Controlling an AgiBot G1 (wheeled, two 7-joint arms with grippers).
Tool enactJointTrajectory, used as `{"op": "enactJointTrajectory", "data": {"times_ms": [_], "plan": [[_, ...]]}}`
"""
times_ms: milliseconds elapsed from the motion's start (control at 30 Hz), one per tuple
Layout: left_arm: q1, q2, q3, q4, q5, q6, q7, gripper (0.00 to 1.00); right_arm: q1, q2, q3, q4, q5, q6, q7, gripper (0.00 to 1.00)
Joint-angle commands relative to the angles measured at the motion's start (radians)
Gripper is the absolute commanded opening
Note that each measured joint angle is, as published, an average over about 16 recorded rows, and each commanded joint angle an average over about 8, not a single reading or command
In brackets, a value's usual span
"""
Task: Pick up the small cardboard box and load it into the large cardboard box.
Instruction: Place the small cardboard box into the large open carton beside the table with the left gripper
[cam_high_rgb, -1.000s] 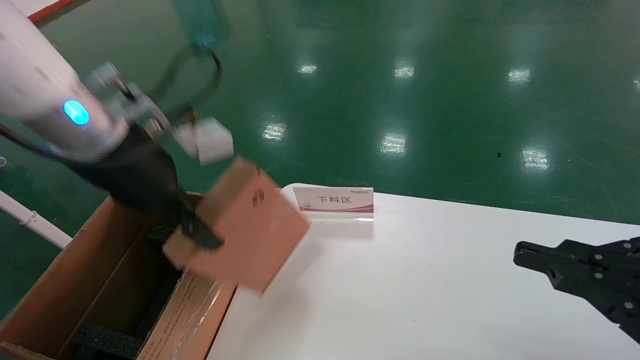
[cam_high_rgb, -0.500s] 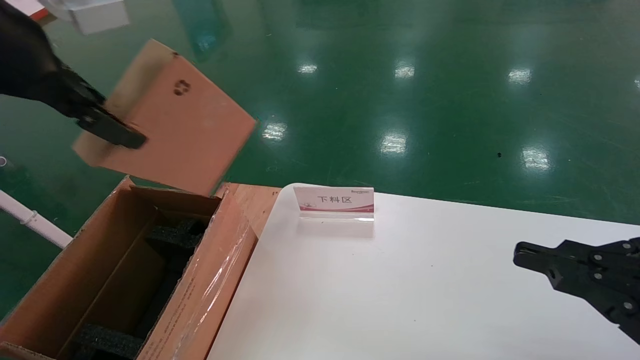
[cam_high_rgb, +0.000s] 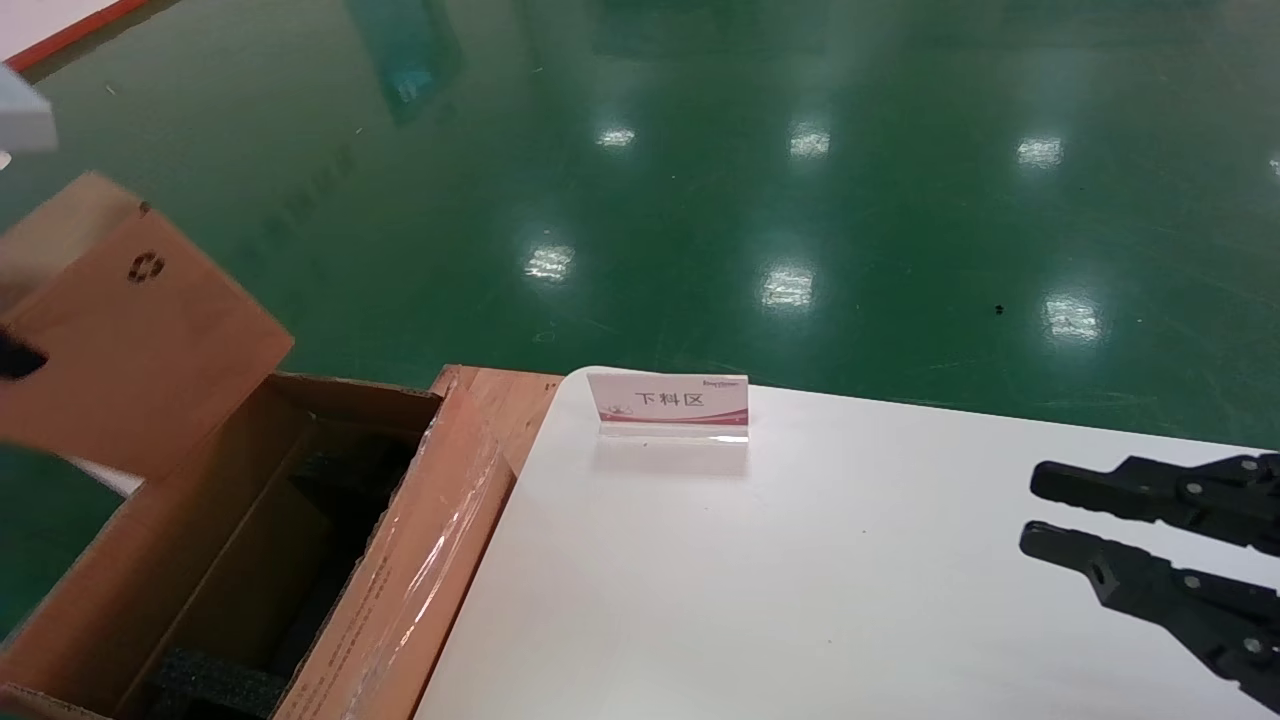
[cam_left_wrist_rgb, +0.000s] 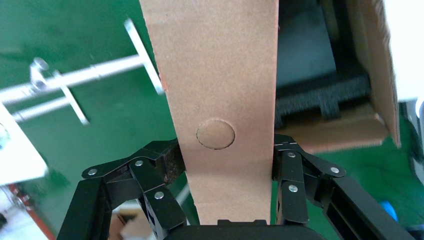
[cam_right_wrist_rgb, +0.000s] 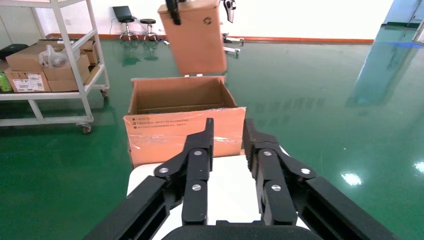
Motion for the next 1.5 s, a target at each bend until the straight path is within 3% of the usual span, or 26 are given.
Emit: {"op": "enactJointTrajectory", "data": {"times_ms": [33,300,633,1500], "plan": [[0.0,0.007,0.058,0.015,-0.021,-0.002,0.015,0.0,0.0,0.0,0.0,0.0,0.0,0.0,0.0,1.0],[0.053,-0.011,0.18,0.084,-0.12,-0.039,0.028,0.0,0.0,0.0,-0.001,0.0,0.0,0.0,0.0,1.0],[0.134,-0.049,0.255,0.134,-0.201,-0.076,0.045,0.0,0.0,0.0,-0.001,0.0,0.001,0.001,-0.001,1.0],[0.331,-0.137,0.255,0.198,-0.192,-0.182,0.018,0.0,0.001,0.001,-0.003,0.0,0.002,0.001,-0.001,1.0]]}}
